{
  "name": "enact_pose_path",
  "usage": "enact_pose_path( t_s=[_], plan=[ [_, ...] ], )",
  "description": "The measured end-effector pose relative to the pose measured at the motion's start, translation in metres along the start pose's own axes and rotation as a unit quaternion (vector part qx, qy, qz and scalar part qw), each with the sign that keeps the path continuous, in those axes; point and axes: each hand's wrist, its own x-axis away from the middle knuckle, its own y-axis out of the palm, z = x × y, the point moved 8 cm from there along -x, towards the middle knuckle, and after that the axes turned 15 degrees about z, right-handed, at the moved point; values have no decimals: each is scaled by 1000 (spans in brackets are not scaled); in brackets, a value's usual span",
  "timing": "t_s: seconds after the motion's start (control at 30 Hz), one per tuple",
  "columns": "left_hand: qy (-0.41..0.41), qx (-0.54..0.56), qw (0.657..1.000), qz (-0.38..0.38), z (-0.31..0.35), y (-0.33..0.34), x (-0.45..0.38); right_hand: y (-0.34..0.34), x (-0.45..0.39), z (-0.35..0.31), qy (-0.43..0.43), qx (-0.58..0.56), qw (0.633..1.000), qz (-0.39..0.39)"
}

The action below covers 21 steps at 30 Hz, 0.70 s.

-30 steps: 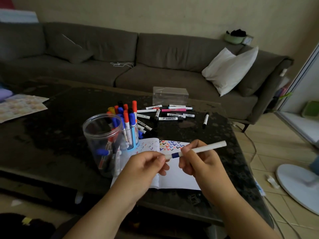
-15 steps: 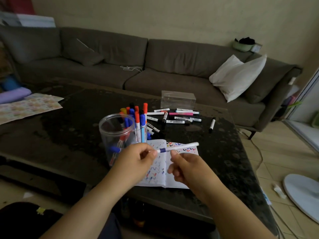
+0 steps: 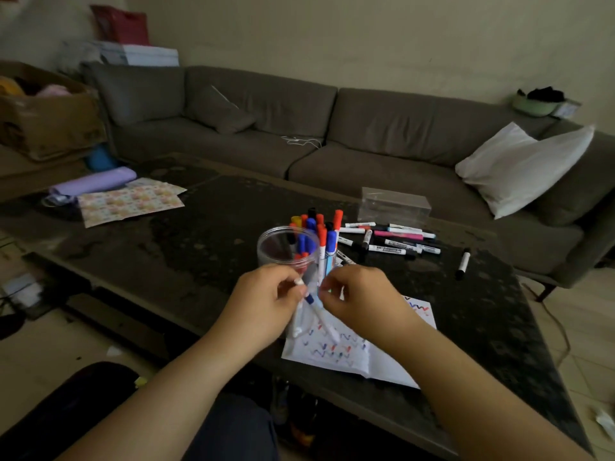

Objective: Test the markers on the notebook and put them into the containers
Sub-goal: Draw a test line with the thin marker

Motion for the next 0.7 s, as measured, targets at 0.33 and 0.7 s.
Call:
enact_pose_path(
  t_s=[0.33, 0.7],
  plan=[
    [8, 15, 999, 42, -9, -10, -6, -16, -22, -9, -11, 5, 997, 72],
    [-10, -34, 998, 42, -24, -15, -12, -11, -69, -17, 79, -84, 992, 46]
  ],
)
